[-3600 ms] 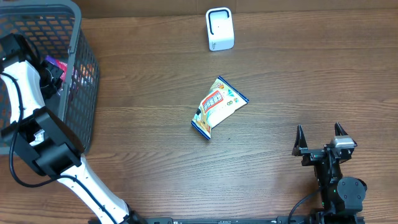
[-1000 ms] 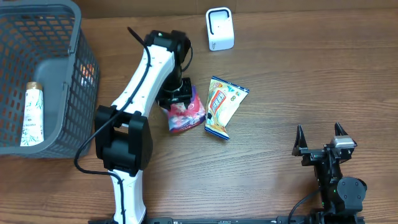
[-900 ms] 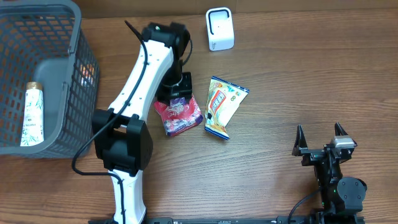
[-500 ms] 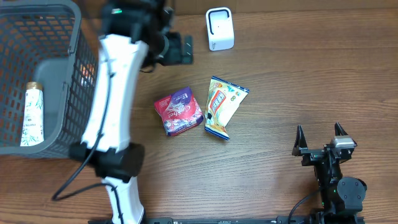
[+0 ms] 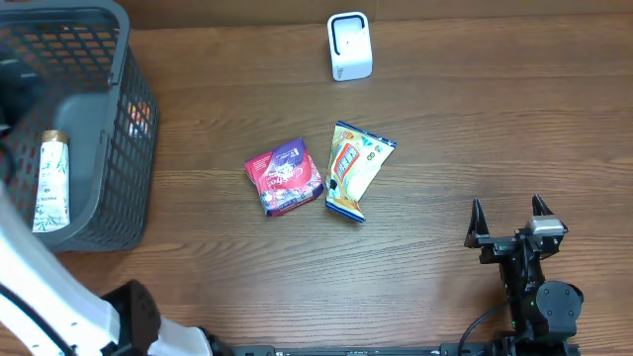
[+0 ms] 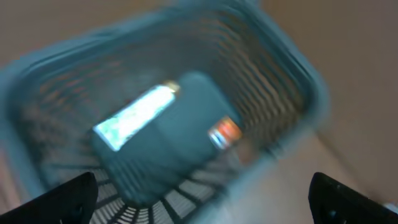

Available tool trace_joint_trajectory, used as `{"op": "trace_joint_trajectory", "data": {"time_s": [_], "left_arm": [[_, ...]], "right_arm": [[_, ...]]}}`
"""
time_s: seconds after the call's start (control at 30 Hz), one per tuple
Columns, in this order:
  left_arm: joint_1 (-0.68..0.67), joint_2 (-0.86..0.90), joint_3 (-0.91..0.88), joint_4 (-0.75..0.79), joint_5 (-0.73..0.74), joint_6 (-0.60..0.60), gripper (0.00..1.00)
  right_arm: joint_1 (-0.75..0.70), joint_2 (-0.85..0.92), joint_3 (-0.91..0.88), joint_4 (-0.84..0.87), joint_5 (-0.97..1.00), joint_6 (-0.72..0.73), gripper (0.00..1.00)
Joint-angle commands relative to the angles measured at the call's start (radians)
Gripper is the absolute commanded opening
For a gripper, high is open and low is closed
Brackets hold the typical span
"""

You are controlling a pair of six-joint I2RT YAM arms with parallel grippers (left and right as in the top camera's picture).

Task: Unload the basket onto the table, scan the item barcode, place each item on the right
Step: 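Move the left gripper back into the grey basket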

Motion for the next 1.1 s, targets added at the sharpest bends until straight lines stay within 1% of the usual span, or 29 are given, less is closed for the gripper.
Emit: {"op": "trace_joint_trajectory", "data": {"time_s": [0.0,0.1,0.2,0.23,0.27,0.3,0.4,0.47,0.6,0.73,0.83,0.93,1.07], "left_arm": [[0.091,0.058,0.002,0.029,0.011,-0.219,1.0],[0.113,0.137,0.002,0.093,0.033,-0.215,1.0],[0.11,0.213,0.002,0.129,0.045,-0.164,1.0],[0.109,0.237,0.002,0.134,0.049,-0.138,0.96],[0.106,0.263,0.002,0.134,0.049,-0.097,0.92],[0.103,0.288,0.002,0.134,0.049,-0.047,0.9],[0.092,0.36,0.002,0.134,0.049,0.096,0.9],[0.082,0.404,0.002,0.129,0.06,0.169,0.9],[0.061,0.485,0.002,0.118,0.118,0.265,0.89],[0.029,0.563,0.002,0.101,0.115,0.32,0.9],[0.013,0.627,0.002,0.083,0.082,0.321,0.93],[0.007,0.669,0.002,0.078,0.066,0.323,0.93],[-0.001,0.71,0.002,0.085,0.144,0.393,0.9]], "right_arm": [[0.004,-0.01,-0.01,0.007,0.002,0.002,1.0],[0.004,-0.01,-0.01,0.007,0.002,0.002,1.0],[0.004,-0.01,-0.01,0.007,0.002,0.002,1.0],[0.004,-0.01,-0.01,0.007,0.002,0.002,1.0],[0.004,-0.01,-0.01,0.007,0.002,0.002,1.0],[0.004,-0.01,-0.01,0.007,0.002,0.002,1.0],[0.004,-0.01,-0.01,0.007,0.002,0.002,1.0],[0.004,-0.01,-0.01,0.007,0.002,0.002,1.0],[0.004,-0.01,-0.01,0.007,0.002,0.002,1.0],[0.004,-0.01,-0.01,0.007,0.002,0.002,1.0],[0.004,-0.01,-0.01,0.007,0.002,0.002,1.0],[0.004,-0.01,-0.01,0.007,0.002,0.002,1.0],[0.004,-0.01,-0.01,0.006,0.002,0.002,1.0]]}}
